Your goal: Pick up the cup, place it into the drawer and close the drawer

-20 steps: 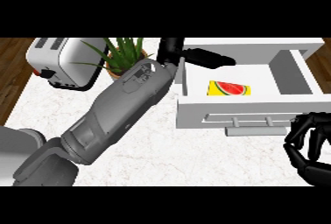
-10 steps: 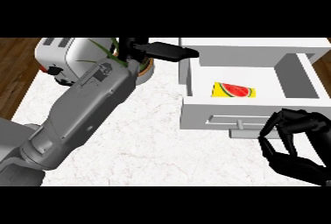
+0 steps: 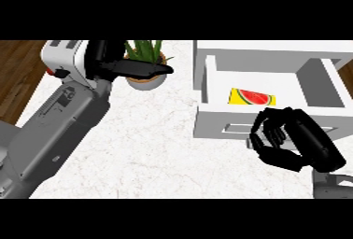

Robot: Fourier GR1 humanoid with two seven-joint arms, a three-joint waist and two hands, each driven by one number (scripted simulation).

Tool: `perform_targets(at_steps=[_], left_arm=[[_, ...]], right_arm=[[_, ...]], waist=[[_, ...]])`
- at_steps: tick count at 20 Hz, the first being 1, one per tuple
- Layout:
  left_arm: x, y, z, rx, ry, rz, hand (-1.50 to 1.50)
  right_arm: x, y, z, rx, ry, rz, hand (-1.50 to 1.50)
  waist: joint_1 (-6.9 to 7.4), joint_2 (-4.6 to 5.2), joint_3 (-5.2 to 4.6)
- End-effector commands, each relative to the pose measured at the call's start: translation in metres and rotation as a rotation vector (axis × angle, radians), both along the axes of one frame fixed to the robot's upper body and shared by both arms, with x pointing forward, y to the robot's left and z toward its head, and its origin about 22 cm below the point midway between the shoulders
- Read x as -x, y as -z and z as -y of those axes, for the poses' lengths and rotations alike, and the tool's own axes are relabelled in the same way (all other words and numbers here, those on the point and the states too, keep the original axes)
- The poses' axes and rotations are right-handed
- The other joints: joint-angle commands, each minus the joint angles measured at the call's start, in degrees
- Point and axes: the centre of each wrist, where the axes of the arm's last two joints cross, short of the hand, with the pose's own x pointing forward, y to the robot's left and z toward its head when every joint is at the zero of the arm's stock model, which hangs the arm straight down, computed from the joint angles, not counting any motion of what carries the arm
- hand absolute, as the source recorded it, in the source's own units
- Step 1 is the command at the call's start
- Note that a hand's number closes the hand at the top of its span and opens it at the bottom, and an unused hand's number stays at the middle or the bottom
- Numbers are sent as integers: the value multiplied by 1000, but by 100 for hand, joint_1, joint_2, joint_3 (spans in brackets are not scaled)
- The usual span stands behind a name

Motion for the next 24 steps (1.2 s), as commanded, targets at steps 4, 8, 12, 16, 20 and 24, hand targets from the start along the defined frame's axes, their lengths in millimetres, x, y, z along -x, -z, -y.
perform_targets(at_steps=[4,8,12,16,20,24], left_arm=[[30,31,-54,-1,-21,-25,-150],[35,32,-88,7,-39,-13,-150],[45,45,-100,34,-44,-3,-150],[56,36,-111,3,-36,-14,-150],[55,46,-140,17,-46,-33,-150],[55,35,-126,27,-3,-15,-150]], right_arm=[[-22,44,-29,311,-15,13,150],[-61,66,-32,383,-18,31,150],[-91,89,-43,388,-5,15,150],[-120,99,-40,370,23,-8,150],[-139,94,-23,344,0,-55,150],[-160,75,-6,345,49,-96,150]], waist=[[65,15,0],[26,48,3],[-26,63,4],[47,83,9],[27,107,7],[182,162,14]])
